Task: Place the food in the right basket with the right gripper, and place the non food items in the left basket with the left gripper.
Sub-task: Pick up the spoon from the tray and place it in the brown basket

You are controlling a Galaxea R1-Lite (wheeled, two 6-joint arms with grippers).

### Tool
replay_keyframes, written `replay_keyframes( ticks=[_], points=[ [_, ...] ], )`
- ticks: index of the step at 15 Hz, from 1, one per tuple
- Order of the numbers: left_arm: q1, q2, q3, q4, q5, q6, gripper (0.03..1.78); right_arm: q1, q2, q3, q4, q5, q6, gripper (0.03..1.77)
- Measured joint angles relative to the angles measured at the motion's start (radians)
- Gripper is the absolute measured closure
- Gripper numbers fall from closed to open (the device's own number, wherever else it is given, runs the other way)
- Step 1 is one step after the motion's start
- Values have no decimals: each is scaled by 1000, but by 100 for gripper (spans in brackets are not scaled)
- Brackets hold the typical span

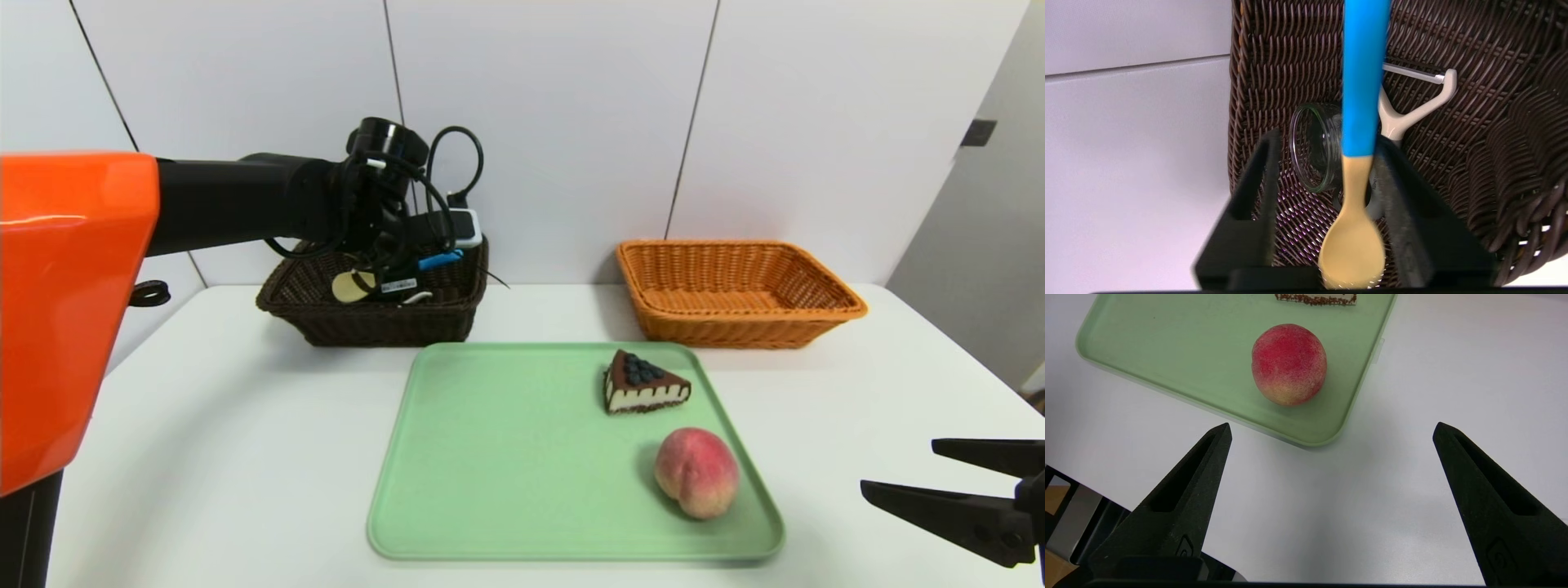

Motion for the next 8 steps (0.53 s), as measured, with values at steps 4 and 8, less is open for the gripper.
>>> replay_keyframes(
  ticks=[4, 8],
  points=[
    [0, -7, -14, 10, -2, -55, 61, 0, 1, -3, 0, 0, 0, 10],
    [2, -33, -50, -23, 2, -202, 41, 0, -2, -5, 0, -3, 0, 10]
  ],
)
